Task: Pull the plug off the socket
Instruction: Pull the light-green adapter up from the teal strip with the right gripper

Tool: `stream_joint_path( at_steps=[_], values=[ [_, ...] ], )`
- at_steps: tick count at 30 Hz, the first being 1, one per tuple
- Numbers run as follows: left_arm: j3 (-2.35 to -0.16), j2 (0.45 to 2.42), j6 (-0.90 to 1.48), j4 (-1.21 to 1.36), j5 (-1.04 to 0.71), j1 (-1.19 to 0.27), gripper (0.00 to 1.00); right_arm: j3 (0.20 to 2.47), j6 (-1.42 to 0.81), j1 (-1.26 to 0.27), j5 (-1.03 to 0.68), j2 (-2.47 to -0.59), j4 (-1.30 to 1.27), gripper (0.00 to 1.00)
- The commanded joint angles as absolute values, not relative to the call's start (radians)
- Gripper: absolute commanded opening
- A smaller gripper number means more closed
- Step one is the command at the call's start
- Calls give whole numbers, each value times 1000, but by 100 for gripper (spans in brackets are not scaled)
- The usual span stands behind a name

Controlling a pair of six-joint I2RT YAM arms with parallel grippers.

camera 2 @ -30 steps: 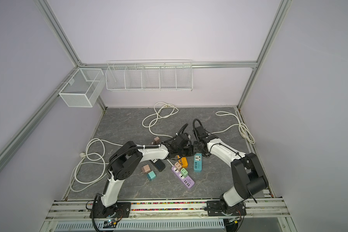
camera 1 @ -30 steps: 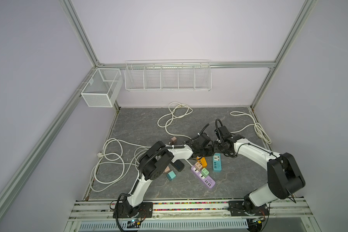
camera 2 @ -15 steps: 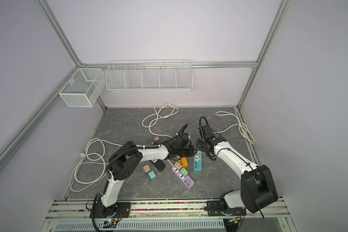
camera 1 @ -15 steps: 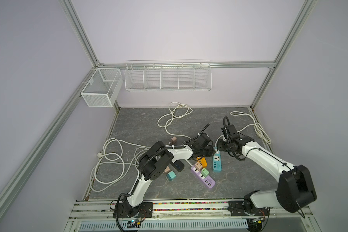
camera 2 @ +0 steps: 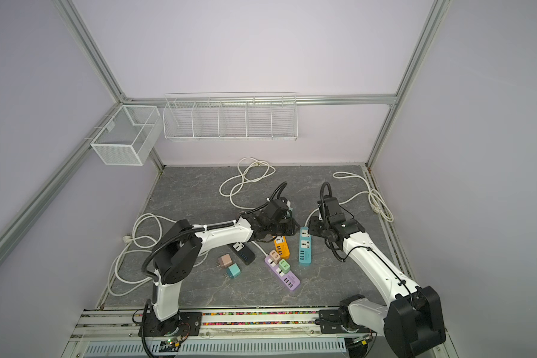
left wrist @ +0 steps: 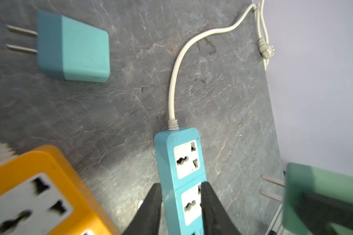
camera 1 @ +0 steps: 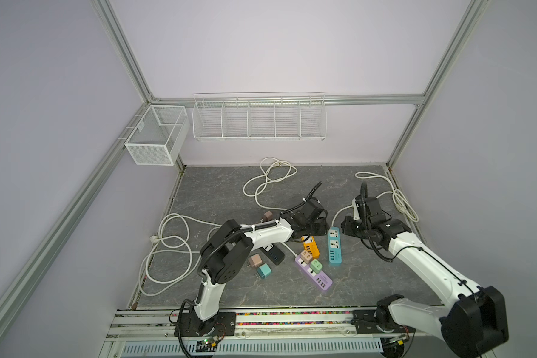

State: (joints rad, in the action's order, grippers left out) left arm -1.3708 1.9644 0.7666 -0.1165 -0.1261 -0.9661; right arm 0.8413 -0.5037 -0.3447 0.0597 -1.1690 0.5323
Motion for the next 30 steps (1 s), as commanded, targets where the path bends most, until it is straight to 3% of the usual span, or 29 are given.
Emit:
stream_joint_path(
  at_steps=[1,13,23,30],
  values=[
    [-1314,1889,740,-115,-83,-944,35,812,-536,-339,5,-1157,474,28],
    [-1174,1757,773,-91,-75,-881,35,753,-587,-352,-195,-1282,200,27],
    [-1107,1694,773,-108,-36,-865,36,772,-625,-364,-248,-1467,37,27],
    [-1054,1666,795,-60,-14,-859,42,820,-630,-363,-251,-1588,-28,27]
  ],
)
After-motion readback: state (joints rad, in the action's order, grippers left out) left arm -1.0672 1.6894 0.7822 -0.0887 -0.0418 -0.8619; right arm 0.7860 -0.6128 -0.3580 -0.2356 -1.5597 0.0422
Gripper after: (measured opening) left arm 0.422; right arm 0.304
